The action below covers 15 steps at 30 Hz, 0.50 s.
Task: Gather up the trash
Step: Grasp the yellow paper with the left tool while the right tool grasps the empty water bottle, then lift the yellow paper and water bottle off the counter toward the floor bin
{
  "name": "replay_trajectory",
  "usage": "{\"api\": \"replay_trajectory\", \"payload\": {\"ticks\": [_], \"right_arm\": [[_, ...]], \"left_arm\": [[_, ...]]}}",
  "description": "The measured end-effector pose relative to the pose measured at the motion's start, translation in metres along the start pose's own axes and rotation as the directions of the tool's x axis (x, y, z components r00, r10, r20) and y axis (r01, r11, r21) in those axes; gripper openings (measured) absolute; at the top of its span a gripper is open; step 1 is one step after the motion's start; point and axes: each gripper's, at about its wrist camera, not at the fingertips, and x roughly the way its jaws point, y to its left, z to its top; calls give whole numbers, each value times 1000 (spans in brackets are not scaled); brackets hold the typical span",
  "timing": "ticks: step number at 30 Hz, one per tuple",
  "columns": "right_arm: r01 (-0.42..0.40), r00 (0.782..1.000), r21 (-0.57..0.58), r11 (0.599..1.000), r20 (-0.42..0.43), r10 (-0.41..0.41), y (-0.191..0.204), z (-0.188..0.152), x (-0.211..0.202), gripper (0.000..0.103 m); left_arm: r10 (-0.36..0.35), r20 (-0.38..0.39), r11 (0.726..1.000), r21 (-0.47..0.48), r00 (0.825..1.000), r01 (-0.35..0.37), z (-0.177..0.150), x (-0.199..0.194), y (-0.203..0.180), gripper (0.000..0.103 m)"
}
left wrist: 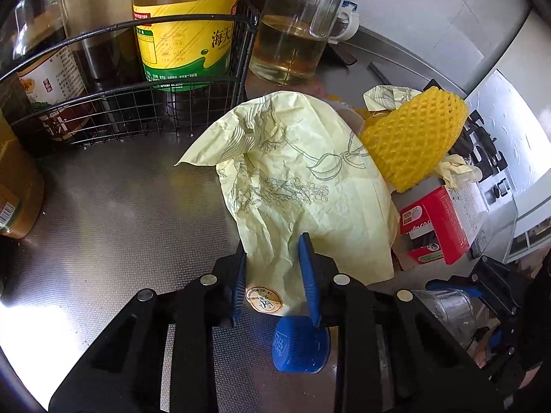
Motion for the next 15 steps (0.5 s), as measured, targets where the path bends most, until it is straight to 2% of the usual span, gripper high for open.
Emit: {"api": "replay_trajectory", "payload": {"ticks": [2,6,8,15], "right_arm": [[13,1000,4,1000,0,-13,2,-2,-1,75],[25,1000,46,999,8,-26,-2,-9,-6,74],[32,999,61,998,9,-33,-2,-15,-10,74],[35,999,136,990,9,-37,-5,-31,-22,73]], "left_arm": [[1,3,1000,5,1000,-1,-1,0,0,18],[3,7,1000,10,1000,-3,-3,-1,-2,14],[-3,13,1000,1,1000,3,-4,-1,-2,9],[23,58,1000,-13,998,-22,-16,-22,-8,6]]}}
